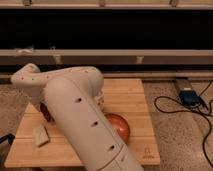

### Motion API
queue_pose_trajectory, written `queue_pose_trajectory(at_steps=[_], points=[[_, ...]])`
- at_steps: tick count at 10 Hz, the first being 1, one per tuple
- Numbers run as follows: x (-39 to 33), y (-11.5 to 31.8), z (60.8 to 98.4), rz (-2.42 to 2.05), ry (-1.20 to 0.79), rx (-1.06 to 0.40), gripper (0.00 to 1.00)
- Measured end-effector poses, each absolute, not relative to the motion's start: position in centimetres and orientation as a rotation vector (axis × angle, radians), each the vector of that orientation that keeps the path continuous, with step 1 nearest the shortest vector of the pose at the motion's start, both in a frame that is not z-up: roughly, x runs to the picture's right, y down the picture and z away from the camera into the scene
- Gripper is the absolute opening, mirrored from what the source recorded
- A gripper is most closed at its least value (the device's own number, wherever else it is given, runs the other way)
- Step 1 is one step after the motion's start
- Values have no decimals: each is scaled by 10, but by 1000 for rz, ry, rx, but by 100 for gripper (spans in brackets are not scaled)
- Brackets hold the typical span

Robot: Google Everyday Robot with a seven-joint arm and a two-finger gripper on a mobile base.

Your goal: Place the pepper in the ceramic bowl

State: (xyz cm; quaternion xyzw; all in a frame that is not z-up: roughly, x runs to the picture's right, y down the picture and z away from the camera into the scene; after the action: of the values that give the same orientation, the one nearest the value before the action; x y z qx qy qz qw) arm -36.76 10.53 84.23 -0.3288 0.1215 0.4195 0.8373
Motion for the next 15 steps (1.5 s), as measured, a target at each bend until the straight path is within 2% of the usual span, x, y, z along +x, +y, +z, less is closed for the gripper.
queue_pose_trajectory(at_steps=[2,5,15], points=[[-348,96,803,920,212,-686,0],[-306,101,777,983,203,-670,0],[-117,131,749,1391,305,-580,0]])
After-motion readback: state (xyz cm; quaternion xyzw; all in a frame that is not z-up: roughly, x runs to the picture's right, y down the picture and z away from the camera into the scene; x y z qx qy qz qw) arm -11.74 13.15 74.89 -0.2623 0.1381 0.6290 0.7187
